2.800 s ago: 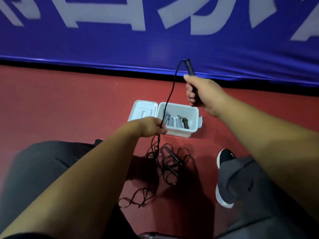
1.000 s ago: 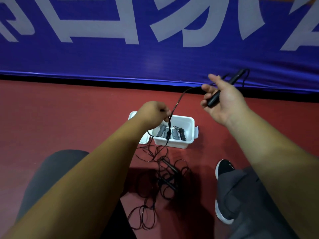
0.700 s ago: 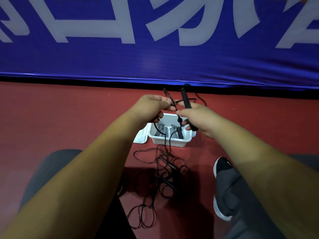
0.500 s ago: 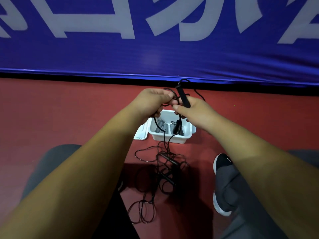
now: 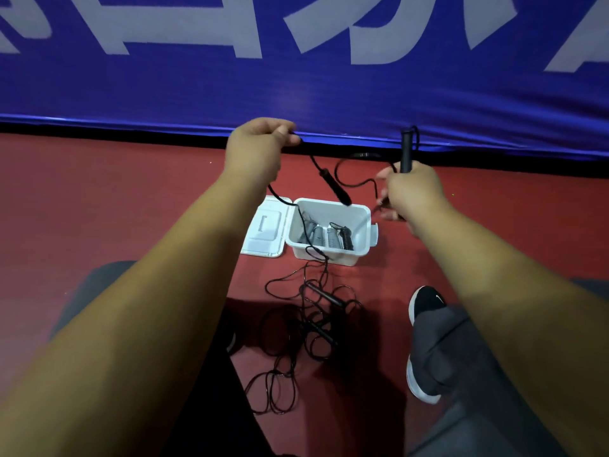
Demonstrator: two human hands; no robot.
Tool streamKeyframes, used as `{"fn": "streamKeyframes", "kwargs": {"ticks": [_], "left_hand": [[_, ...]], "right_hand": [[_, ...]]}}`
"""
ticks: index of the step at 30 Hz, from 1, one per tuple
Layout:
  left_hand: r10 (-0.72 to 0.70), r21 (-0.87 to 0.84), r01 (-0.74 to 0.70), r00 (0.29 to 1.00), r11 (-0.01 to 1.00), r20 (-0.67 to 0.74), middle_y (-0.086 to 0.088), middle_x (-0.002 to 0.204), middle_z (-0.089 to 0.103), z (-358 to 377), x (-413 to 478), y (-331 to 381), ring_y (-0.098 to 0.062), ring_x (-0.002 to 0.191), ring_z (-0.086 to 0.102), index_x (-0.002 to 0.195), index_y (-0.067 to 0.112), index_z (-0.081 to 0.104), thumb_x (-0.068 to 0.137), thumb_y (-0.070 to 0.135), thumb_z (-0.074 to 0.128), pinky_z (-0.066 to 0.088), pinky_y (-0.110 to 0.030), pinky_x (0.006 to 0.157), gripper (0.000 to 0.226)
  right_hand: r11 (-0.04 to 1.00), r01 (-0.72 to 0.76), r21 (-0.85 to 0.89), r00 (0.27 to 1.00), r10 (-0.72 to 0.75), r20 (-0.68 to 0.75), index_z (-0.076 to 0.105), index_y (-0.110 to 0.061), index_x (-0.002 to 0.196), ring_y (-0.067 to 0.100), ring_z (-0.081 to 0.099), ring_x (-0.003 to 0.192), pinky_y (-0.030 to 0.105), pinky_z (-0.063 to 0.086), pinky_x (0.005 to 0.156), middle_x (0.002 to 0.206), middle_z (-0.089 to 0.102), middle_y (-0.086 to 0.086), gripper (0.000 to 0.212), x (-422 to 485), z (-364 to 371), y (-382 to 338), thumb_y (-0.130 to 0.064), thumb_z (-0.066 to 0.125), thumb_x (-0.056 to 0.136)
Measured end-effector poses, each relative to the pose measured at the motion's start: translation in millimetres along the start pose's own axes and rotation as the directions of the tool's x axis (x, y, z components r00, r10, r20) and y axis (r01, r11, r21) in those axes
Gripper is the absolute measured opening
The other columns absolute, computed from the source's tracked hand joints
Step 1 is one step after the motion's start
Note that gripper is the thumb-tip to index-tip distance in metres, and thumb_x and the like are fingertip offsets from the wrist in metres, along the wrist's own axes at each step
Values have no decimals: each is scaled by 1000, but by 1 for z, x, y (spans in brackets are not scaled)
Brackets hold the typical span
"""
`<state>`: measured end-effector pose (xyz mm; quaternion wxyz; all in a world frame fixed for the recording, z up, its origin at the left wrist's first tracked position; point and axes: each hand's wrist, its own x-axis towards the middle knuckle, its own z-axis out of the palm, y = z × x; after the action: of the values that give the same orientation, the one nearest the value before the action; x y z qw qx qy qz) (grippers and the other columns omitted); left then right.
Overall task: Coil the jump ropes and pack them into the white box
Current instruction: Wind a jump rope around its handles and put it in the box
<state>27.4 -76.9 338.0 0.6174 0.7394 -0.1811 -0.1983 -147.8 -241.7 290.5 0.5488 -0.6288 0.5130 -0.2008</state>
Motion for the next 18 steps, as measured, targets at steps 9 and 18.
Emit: {"fn": "streamKeyframes", "kwargs": {"ticks": [9,18], "left_hand": [[-24,-239,57,990,969,139,4,115,79,-14,-1,9,-15,57,29,123,18,72,107,21,57,28,-28,53,23],[76,-233,29,900,972,429,-3,118,76,-27,-9,23,-13,53,18,123,17,72,108,22,56,21,-27,50,22]], "right_hand": [[981,-163,-103,975,176,137,58,-4,122,24,77,65,38,64,56,96,79,13,20,-3,0,8,-13,51,105],[968,-167,-190,971,195,139,63,-10,122,19,66,64,29,58,46,100,65,11,19,0,-6,-3,-19,58,106]]}}
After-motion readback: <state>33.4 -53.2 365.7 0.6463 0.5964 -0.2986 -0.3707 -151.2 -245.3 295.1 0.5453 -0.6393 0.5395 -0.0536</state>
